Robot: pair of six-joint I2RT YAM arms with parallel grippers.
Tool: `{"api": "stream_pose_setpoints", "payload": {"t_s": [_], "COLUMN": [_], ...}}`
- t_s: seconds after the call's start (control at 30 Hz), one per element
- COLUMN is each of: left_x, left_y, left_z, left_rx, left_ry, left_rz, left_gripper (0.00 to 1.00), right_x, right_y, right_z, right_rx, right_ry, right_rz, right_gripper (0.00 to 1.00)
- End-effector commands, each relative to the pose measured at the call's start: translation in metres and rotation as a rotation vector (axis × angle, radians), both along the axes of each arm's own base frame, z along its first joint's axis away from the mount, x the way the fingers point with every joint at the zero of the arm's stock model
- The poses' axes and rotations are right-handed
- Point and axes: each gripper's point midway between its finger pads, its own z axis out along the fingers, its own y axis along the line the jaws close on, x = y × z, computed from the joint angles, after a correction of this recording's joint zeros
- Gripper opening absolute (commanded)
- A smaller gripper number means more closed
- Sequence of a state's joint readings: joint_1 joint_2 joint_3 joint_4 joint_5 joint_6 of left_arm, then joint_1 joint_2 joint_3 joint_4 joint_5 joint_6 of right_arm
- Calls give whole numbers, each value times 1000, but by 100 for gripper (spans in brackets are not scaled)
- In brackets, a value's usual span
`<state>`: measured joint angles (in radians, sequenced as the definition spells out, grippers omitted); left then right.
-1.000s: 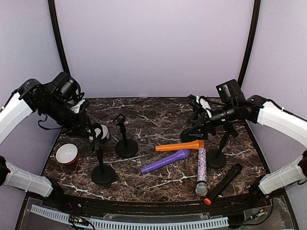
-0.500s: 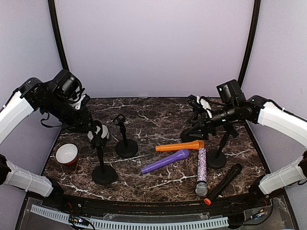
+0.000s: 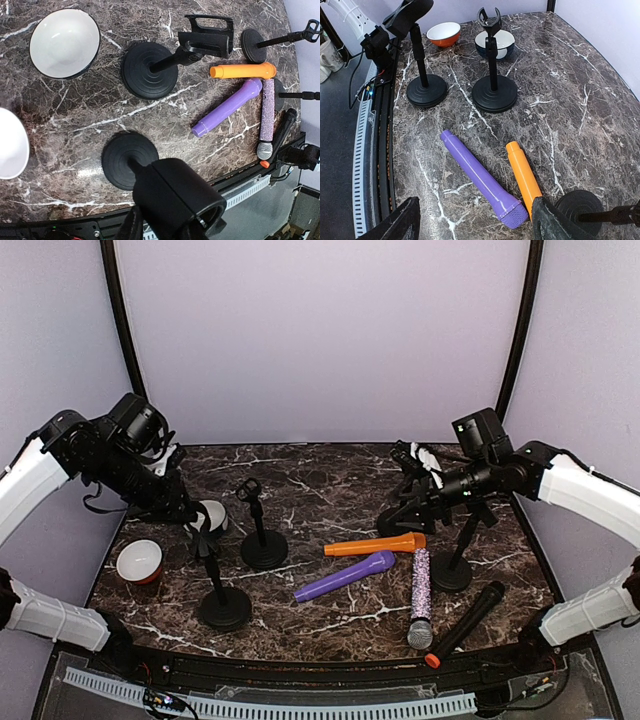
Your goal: Attach the microphones to the stand
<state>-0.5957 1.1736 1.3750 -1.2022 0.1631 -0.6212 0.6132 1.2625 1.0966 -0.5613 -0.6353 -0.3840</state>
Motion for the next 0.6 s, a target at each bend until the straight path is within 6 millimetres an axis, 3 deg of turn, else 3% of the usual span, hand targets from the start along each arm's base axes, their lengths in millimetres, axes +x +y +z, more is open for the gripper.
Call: {"api": "stream_pose_setpoints", "payload": {"t_s": [0.0, 0.27, 0.43, 0.57], "left_x": [2, 22, 27, 18], "left_y": [-3, -43, -47, -74], "left_z": [13, 53, 52, 55], "left_rx": [-28, -160, -52, 32], "left_ry": [-45, -315, -352, -421], "left_rz": [-29, -294, -464, -637], "left_gripper": [20, 8, 1, 0], "right_x": [-2, 0, 0, 0], "right_y": [1, 2, 2, 3], "right_z": [6, -1, 1, 3], "right_rx": [17, -2, -19, -30], "right_ry": [-28, -16, -22, -28], "right_rz": [3, 3, 12, 18], "right_gripper": [77, 77, 76, 76]}}
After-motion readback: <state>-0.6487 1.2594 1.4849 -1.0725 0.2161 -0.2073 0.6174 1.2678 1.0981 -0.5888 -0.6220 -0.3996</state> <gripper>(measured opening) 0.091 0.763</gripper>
